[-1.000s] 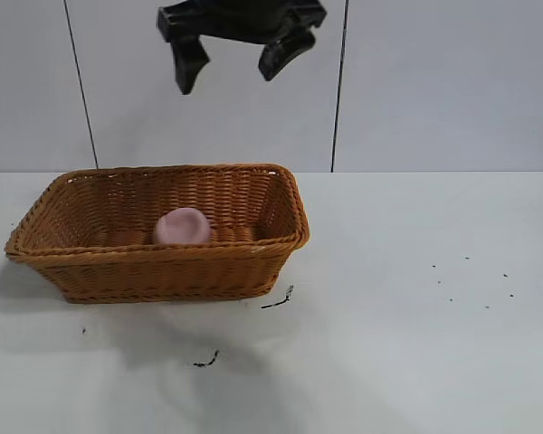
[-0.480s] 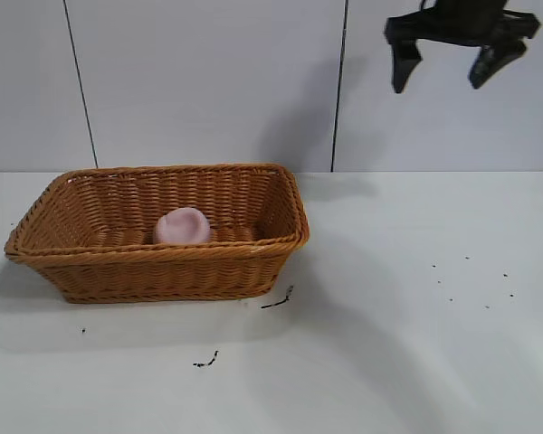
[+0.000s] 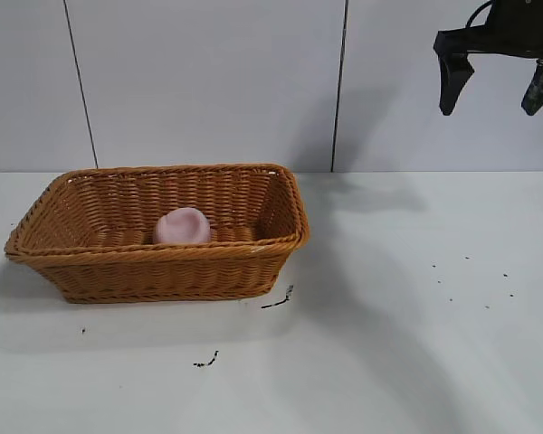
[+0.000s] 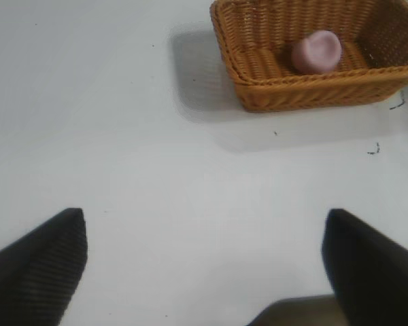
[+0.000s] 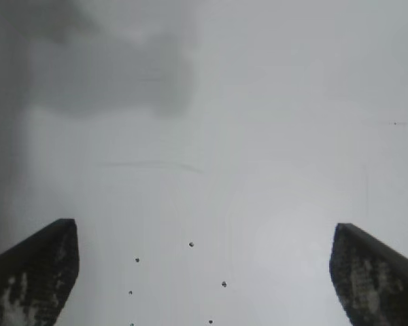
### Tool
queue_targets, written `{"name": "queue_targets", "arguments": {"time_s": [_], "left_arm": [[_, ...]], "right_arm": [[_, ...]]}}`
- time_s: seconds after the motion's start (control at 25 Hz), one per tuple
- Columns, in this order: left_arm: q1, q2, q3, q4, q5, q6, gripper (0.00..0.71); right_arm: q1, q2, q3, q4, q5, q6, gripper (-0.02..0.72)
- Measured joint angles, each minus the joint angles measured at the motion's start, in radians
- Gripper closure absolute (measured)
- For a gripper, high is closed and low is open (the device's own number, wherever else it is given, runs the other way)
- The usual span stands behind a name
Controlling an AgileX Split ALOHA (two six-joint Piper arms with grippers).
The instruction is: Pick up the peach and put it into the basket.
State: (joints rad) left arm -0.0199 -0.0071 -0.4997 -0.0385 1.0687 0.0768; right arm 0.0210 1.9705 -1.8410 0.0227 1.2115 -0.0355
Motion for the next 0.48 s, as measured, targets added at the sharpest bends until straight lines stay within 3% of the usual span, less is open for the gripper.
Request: {"name": "queue_targets", "arguments": {"time_s": [0.48], "left_arm": [[0.0, 0.0, 0.0, 0.0, 0.0, 0.0, 0.018]], "right_arm": [[0.0, -0.724, 0.773, 0.002, 0.003, -0.049, 0.014]]}}
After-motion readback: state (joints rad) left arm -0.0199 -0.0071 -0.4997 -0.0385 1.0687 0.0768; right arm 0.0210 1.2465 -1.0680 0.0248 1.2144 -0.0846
